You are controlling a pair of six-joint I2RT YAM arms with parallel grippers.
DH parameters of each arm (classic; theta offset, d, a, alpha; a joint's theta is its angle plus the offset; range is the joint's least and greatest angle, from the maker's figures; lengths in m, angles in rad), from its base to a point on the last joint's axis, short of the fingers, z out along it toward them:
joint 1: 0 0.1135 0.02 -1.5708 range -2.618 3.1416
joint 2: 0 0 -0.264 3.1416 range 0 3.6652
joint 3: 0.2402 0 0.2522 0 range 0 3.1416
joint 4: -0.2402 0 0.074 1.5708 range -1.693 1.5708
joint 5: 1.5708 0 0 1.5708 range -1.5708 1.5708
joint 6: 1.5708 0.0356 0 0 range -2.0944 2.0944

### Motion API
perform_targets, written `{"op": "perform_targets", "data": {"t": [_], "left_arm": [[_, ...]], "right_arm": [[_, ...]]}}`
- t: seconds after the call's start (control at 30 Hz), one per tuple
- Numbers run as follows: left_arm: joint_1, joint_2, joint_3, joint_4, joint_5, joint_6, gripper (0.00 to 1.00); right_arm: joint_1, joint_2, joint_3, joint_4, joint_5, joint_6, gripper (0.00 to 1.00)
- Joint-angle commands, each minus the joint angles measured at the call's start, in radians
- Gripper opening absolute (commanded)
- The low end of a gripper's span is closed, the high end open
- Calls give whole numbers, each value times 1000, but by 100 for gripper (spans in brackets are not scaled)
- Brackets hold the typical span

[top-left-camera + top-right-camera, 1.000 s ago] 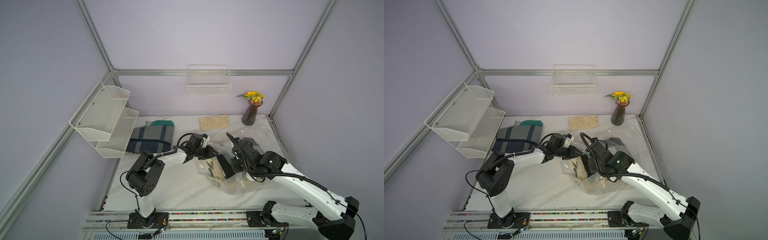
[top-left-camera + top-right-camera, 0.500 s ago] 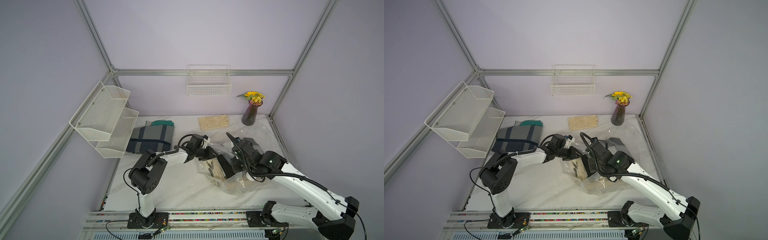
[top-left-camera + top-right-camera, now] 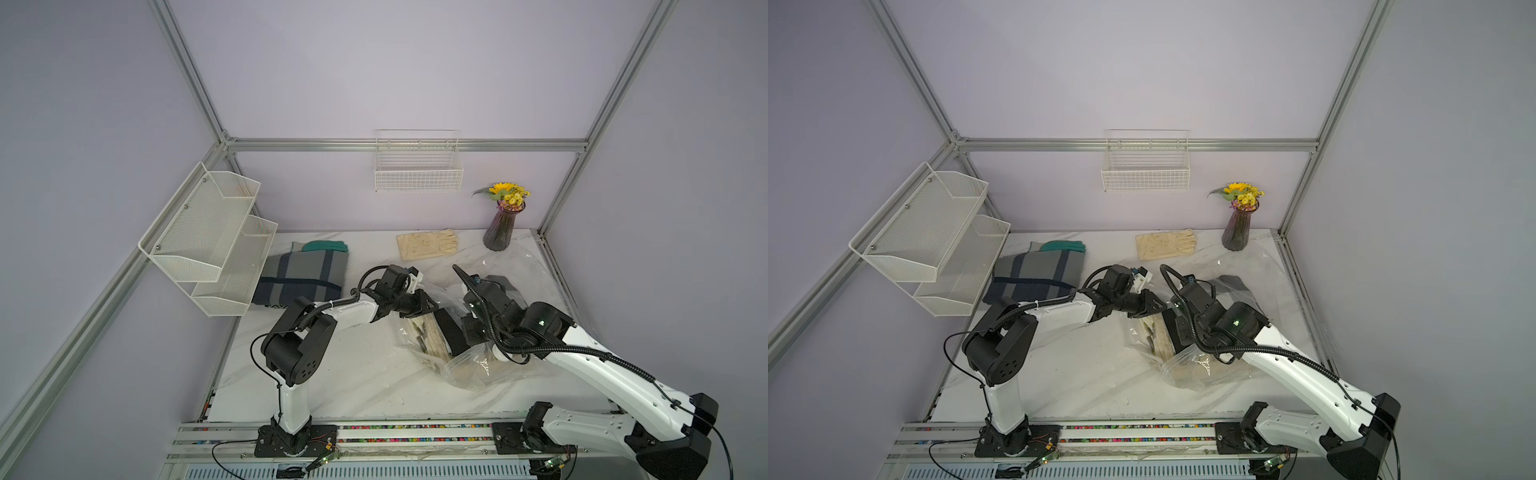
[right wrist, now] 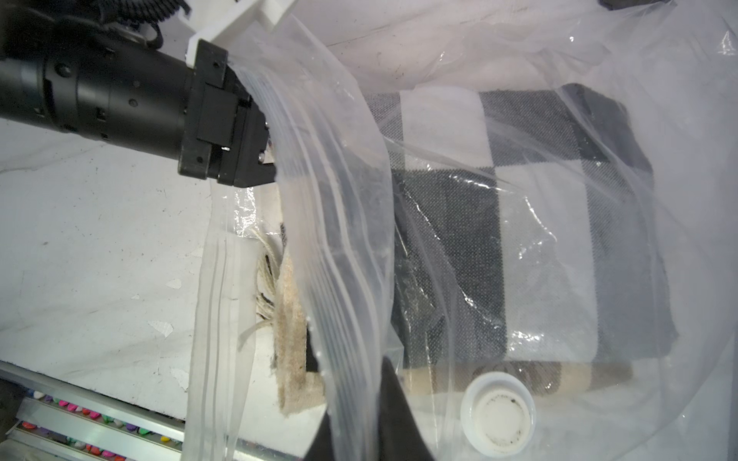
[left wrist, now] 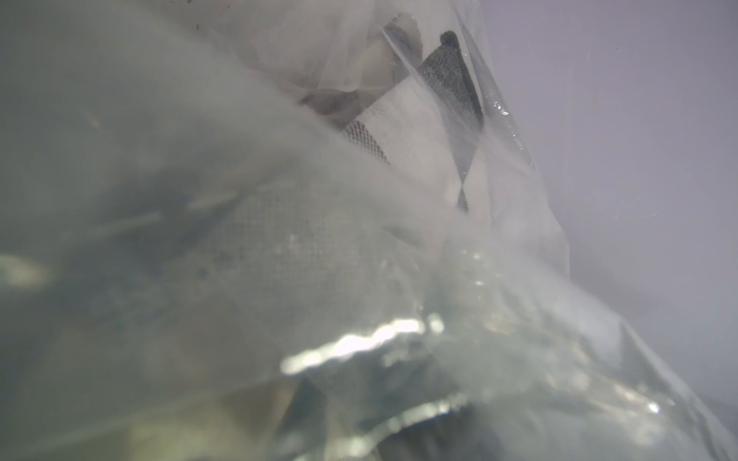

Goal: Take the scarf out of the vacuum bag
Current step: Take out the scarf from the vacuum bag.

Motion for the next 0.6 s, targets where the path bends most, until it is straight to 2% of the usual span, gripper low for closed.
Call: {"op": "perform_targets", "data": {"t": [0.0,0.2,0.33,0.57], "left_arm": [[6,18,44,12,22,-4,28],[4,18,50,1,26,4,21],[0,3,56,5,38,4,0],[-2,-47,84,-8,40,7,0]], "right_arm": [[5,-5,32,4,2,-9,13],[5,-9,34,3,5,-10,13],[5,-11,37,5,9,-8,13],[4,-15,46,2,33,2,13]]}}
